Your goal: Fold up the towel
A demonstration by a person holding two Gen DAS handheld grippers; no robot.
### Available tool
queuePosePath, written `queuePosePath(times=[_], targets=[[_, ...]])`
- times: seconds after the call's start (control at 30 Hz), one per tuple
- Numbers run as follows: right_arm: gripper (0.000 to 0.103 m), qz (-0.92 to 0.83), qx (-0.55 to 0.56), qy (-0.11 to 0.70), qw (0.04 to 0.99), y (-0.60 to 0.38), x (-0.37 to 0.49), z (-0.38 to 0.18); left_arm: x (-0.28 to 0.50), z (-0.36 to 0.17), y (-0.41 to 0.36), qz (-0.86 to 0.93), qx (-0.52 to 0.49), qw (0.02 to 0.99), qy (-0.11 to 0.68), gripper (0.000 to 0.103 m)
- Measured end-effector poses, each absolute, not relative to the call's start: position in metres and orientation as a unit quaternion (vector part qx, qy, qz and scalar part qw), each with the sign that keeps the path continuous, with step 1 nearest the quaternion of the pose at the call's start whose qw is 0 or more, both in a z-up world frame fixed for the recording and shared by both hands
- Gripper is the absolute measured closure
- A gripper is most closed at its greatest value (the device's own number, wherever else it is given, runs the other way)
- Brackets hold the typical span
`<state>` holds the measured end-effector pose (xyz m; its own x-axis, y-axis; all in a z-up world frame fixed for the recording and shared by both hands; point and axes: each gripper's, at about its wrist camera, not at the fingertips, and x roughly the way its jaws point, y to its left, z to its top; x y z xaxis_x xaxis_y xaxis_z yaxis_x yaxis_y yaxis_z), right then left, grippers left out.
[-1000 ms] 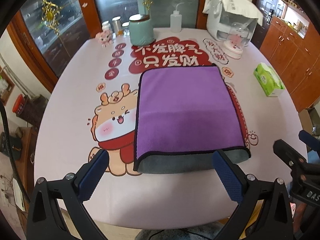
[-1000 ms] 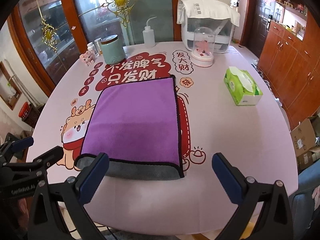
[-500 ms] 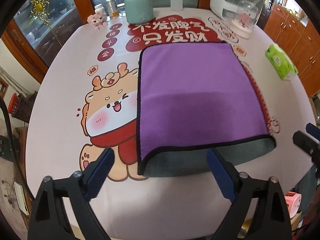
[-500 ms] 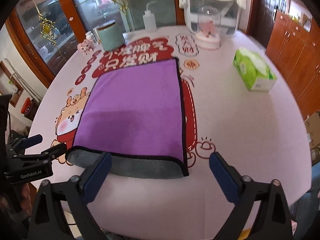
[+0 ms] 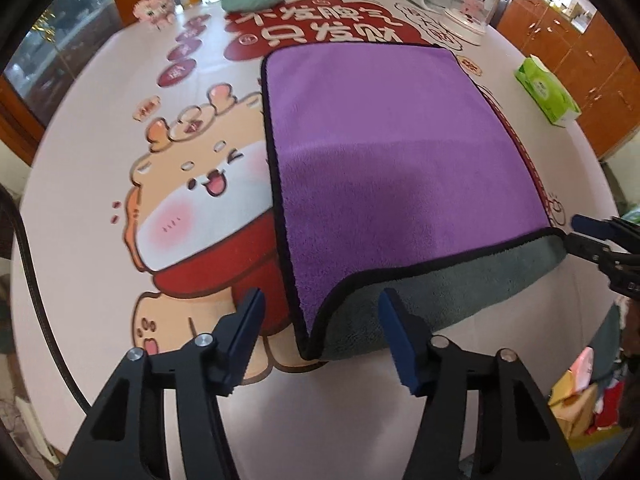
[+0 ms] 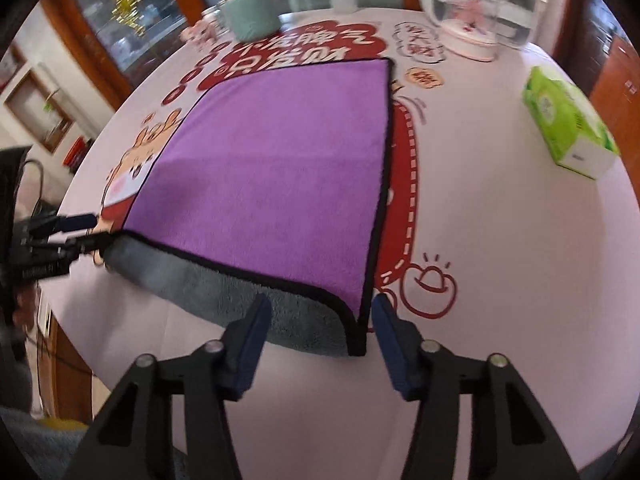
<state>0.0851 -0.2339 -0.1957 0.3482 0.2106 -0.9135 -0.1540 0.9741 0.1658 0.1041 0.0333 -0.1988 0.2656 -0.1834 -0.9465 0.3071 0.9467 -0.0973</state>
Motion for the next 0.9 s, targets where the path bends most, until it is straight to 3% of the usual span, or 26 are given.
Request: queuePosePath(times=[0.2, 0.6, 0.9], targets=[[0.065, 0.158, 0.018, 0.567, 0.809, -0.237, 0.092, -0.208, 0.109, -0.206, 0.028, -0.212, 0.069, 0.779, 0.586, 0.052], [0.073, 0.168, -0.002, 0.579, 0.798, -0.247, 0.095, -0.218, 0.114, -0.213, 0.017, -0.28, 0.075, 0.745, 0.601, 0.056], [0.086, 0.181, -0.002, 0.583, 0.792, -0.244, 0.092, -0.222, 0.125, -0.223, 0.021, -0.28, 0.076, 0.732, 0.616, 0.067]])
